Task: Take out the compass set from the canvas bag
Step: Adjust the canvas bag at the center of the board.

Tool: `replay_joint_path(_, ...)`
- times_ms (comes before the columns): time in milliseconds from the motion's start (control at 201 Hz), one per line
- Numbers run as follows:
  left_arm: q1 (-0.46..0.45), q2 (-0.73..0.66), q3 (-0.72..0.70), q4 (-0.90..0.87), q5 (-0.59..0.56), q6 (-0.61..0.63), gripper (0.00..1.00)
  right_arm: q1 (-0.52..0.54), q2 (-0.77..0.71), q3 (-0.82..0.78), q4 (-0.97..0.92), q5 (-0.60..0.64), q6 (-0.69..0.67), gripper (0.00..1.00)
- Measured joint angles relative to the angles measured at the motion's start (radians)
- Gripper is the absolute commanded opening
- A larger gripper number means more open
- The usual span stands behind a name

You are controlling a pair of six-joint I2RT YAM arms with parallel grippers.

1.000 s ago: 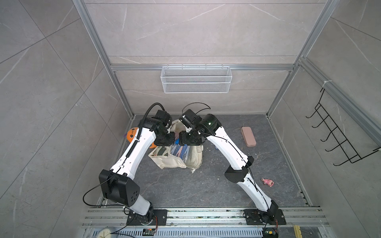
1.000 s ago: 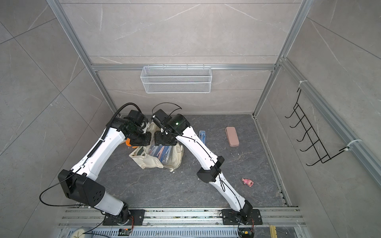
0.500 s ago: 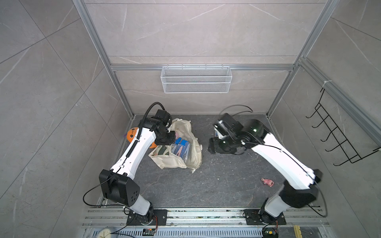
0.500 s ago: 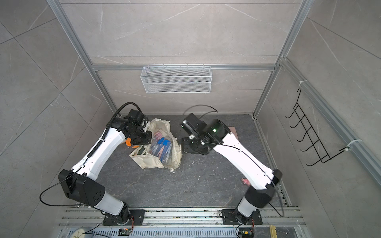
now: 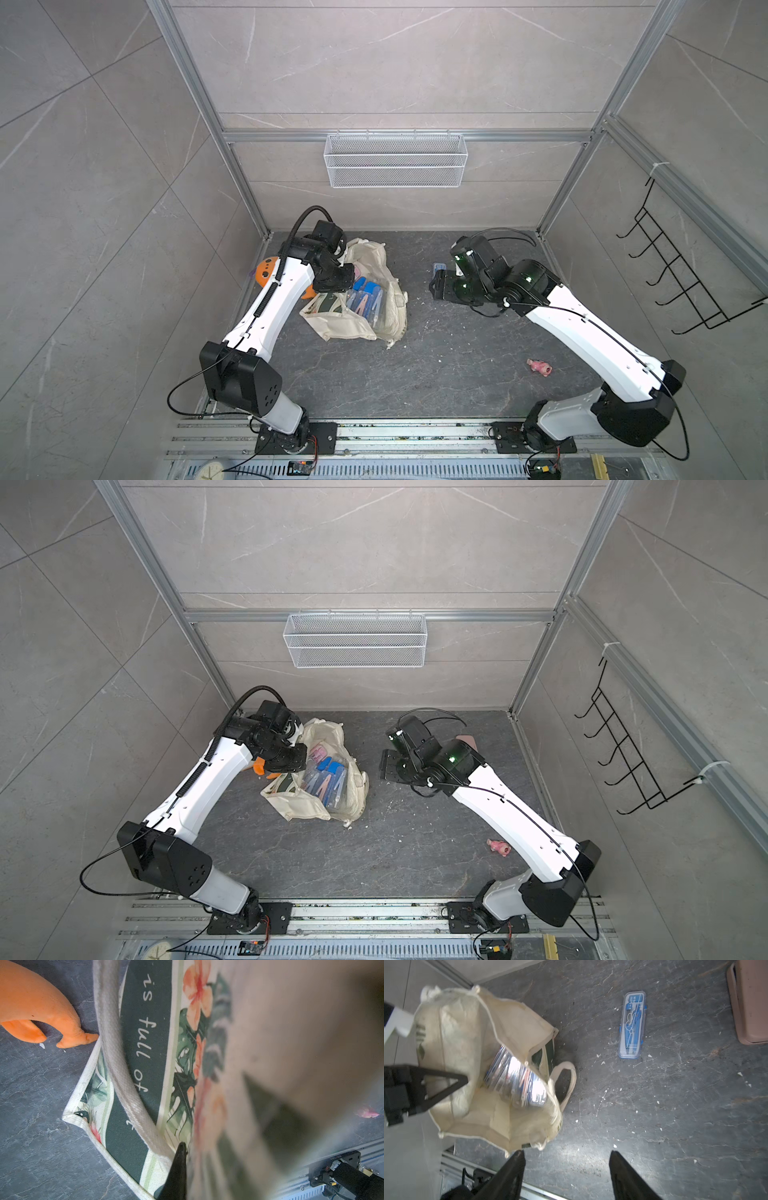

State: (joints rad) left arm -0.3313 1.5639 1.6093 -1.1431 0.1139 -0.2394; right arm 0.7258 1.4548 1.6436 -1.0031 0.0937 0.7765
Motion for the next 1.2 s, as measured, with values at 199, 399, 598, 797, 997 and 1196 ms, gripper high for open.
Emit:
replay_joint_path(199,-0.001,0.0,0.007,-0.006,0.035,-0.017,0.0,-0.078,0.027,-0.066,0.158,-0.153,0.032,0.76)
replay_joint_path(399,-0.027,0.016,0.079,-0.052,0.047,-0.068,0.0,-0.073,0.054,-0.068,0.228,-0.265,0.037,0.68)
replay_joint_path(598,-0.06,0.044,0.14,-0.096,0.064,-0.145,0.0,-0.073,0.056,-0.116,0.29,-0.334,0.043,0.68)
replay_joint_path(797,-0.076,0.045,0.154,-0.114,0.106,-0.224,0.0,-0.073,0.056,-0.115,0.298,-0.367,0.039,0.65)
replay_joint_path(997,-0.097,0.04,0.121,-0.108,0.109,-0.249,0.0,-0.034,0.058,-0.114,0.298,-0.38,0.032,0.62)
replay_joint_path(1196,-0.101,0.007,0.077,-0.077,0.1,-0.243,0.0,0.062,0.111,-0.076,0.299,-0.372,0.032,0.56)
